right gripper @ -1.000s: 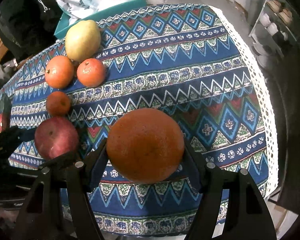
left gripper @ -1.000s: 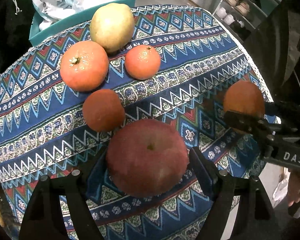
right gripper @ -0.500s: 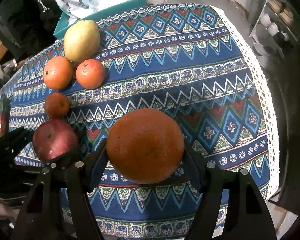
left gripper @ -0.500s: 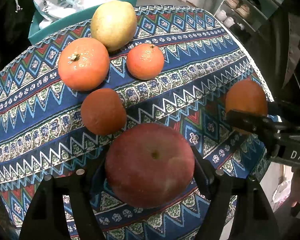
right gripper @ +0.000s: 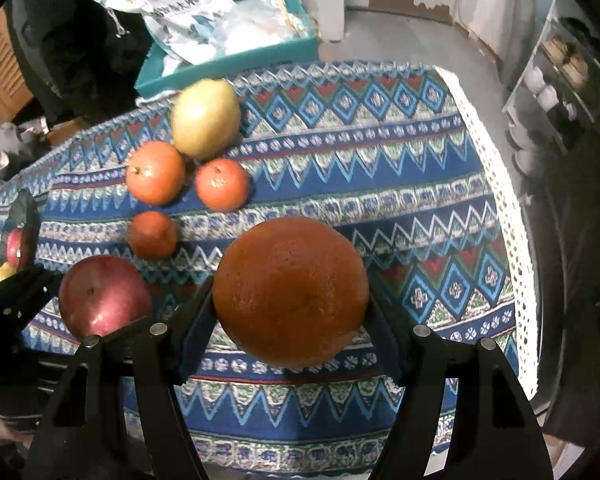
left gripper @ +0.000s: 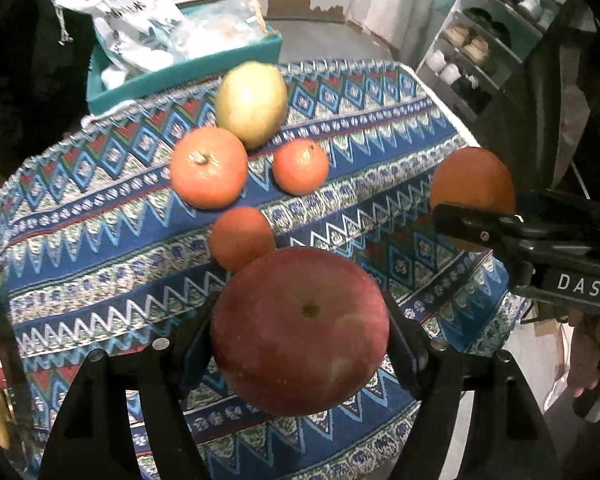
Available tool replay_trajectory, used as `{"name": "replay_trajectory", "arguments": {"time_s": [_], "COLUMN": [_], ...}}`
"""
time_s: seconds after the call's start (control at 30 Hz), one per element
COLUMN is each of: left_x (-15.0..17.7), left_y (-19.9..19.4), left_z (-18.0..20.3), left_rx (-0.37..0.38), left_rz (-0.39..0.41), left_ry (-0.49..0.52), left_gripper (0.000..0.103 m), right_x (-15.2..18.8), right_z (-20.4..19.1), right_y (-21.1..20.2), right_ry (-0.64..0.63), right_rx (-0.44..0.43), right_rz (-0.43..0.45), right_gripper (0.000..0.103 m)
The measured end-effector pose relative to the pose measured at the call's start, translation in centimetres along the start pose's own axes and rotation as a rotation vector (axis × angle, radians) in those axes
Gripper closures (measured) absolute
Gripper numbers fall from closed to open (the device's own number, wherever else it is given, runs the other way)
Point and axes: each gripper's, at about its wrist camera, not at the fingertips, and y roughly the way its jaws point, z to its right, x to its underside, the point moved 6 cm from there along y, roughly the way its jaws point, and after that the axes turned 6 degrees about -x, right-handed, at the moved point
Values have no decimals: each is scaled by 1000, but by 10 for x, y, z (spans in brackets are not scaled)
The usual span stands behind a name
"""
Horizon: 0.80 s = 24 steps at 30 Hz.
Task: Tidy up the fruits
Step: 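Grasp a red apple with the left tool while the right tool holds the grapefruit, then carry the red apple and grapefruit over the glass bowl with both tools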
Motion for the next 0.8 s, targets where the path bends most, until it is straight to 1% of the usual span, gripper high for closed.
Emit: {"name": "replay_trajectory", "arguments": {"time_s": [0.4, 0.53, 0.8], "left_x": [-13, -16, -15], "left_y": [-57, -74, -112], "left_z": [-23, -31, -51], "left_rx": [-40, -37, -33], "left_rz": [115, 139, 201], "left_ry": [-20, -40, -63], "left_gripper": [26, 26, 26], "right_x": [-22, -30, -40], "right_z": [-40, -56, -89], "right_y": [-45, -61, -83], "right_ry": [-70, -97, -152], "right_rx": [-30, -45, -82], "right_rz": [108, 147, 194], "right_gripper": [33, 33, 33]}}
